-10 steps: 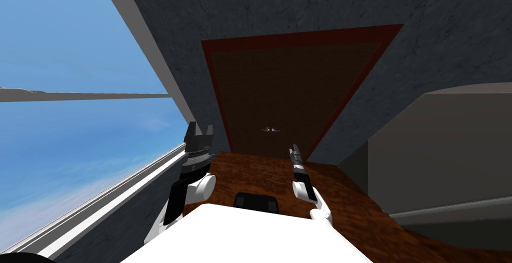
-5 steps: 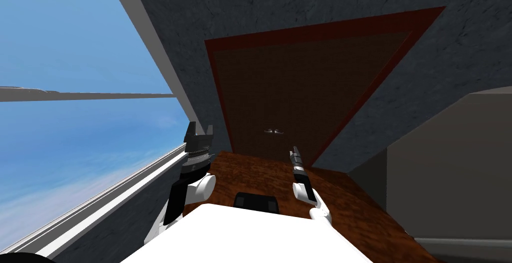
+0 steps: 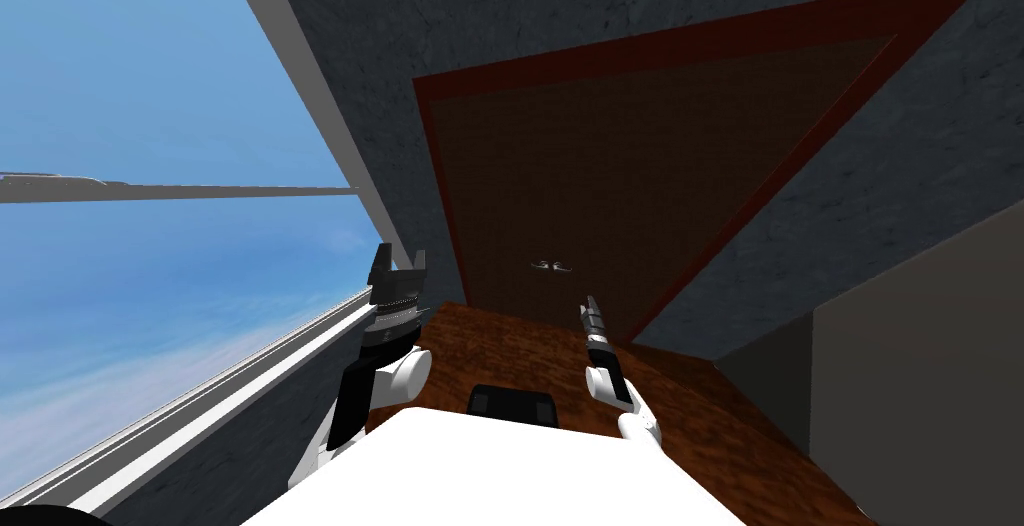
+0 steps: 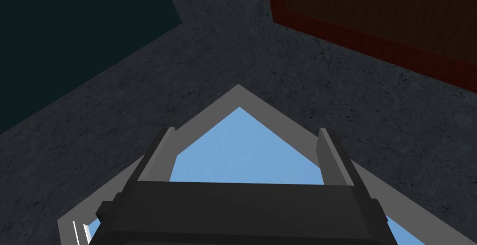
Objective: Pull the door open
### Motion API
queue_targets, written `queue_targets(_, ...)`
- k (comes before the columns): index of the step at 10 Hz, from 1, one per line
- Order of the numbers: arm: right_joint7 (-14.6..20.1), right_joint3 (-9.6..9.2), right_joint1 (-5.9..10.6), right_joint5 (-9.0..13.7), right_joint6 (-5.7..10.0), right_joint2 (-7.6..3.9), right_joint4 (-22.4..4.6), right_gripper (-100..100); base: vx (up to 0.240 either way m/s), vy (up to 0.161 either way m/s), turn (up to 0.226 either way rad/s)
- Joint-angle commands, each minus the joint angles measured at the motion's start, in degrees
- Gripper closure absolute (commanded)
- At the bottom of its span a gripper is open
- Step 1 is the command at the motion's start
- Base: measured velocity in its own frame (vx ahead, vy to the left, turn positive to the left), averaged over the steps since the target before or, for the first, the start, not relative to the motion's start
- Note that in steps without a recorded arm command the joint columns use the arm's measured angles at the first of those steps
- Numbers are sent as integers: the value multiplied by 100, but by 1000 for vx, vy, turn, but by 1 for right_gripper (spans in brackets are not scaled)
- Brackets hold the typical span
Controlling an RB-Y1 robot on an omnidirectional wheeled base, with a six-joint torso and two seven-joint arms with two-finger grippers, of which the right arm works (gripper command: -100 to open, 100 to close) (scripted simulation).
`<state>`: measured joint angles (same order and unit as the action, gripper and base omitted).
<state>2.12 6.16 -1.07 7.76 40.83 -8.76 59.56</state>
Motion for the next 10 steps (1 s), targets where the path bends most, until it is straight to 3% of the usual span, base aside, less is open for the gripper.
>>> queue_targets(1,-14,20,83,32,78,-9,-270,-100,62,-18,38)
queue_targets(10,-68,154,567,249,389,-98,-1661,-100,86,-31,98)
